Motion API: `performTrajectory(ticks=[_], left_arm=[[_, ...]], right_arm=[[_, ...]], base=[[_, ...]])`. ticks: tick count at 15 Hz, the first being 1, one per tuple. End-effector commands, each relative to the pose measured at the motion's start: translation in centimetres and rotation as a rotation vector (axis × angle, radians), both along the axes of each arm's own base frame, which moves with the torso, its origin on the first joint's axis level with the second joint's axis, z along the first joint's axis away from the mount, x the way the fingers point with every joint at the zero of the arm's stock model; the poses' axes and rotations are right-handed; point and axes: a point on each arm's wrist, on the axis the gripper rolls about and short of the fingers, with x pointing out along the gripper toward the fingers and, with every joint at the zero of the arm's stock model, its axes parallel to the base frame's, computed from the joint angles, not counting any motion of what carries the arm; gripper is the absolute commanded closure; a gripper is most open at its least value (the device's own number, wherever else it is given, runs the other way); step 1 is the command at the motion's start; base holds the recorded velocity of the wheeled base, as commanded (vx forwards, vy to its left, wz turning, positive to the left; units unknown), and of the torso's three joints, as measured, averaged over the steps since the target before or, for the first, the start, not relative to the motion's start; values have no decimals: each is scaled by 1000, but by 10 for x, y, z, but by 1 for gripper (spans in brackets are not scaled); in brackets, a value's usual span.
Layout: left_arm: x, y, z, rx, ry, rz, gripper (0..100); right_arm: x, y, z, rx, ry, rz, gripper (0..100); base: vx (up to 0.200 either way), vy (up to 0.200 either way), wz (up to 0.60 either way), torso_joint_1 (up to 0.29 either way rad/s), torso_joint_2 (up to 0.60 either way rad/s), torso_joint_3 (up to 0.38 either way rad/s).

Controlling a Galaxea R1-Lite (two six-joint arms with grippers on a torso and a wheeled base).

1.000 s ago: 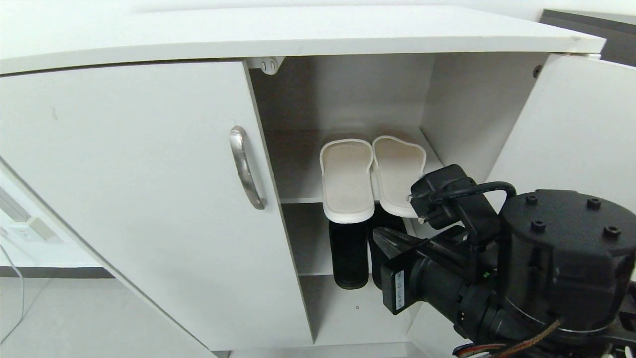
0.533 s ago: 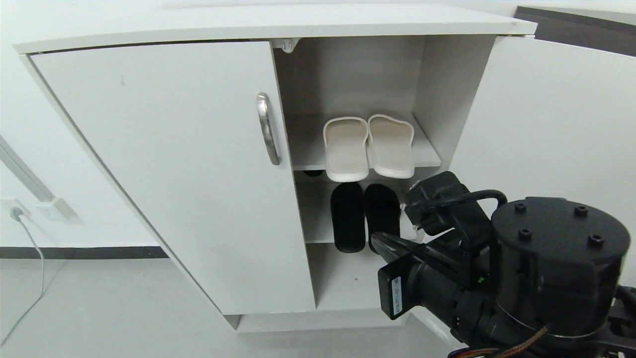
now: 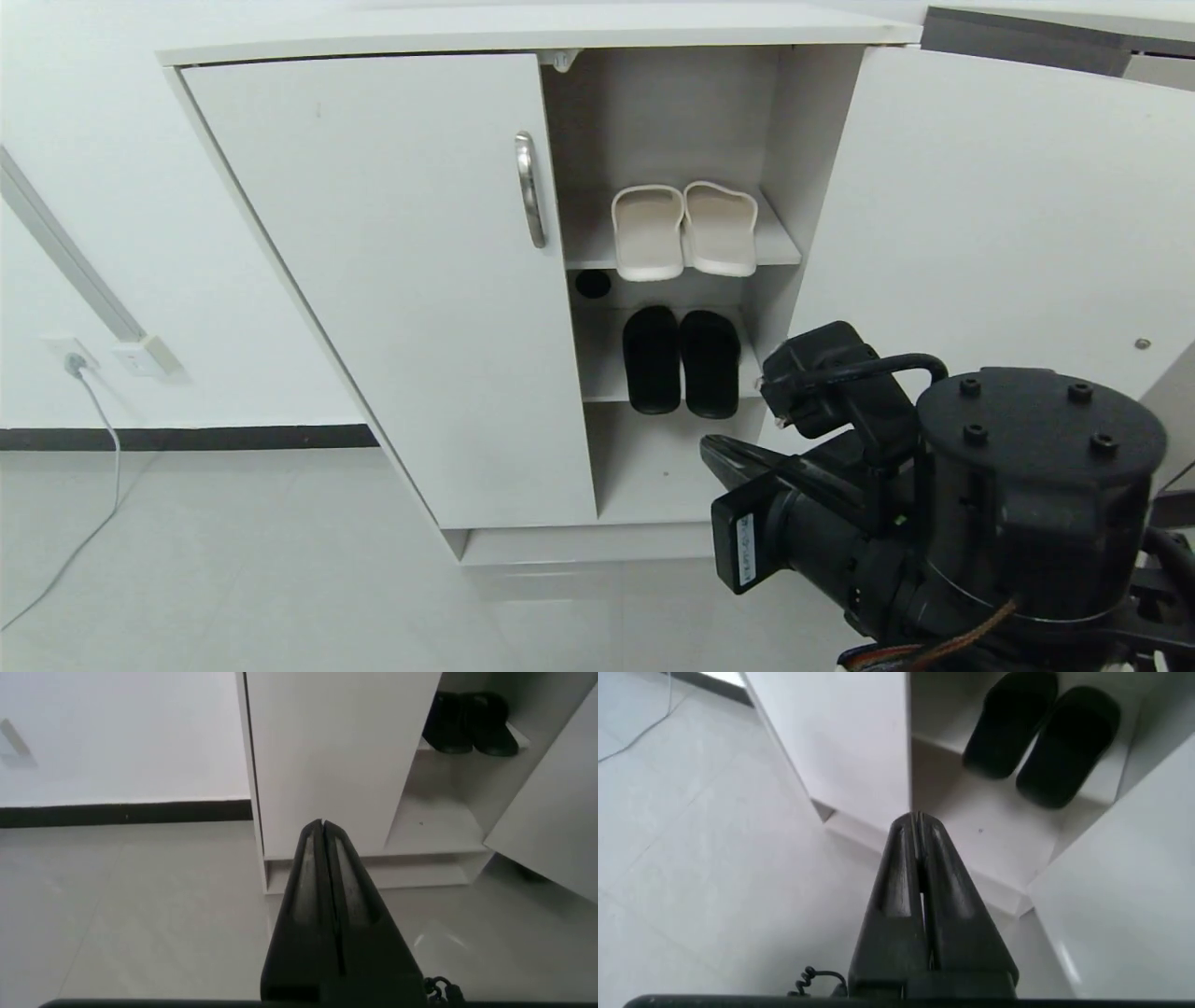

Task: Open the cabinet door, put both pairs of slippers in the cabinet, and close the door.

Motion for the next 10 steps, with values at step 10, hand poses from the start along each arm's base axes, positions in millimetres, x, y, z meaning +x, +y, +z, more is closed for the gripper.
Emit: performTrajectory(ticks=[10], left_arm=[[0,0,0,0,0,0,100]], right_arm=[[18,0,-18,-29,14,-24,100]], base=[[-20,0,0,0,0,0]])
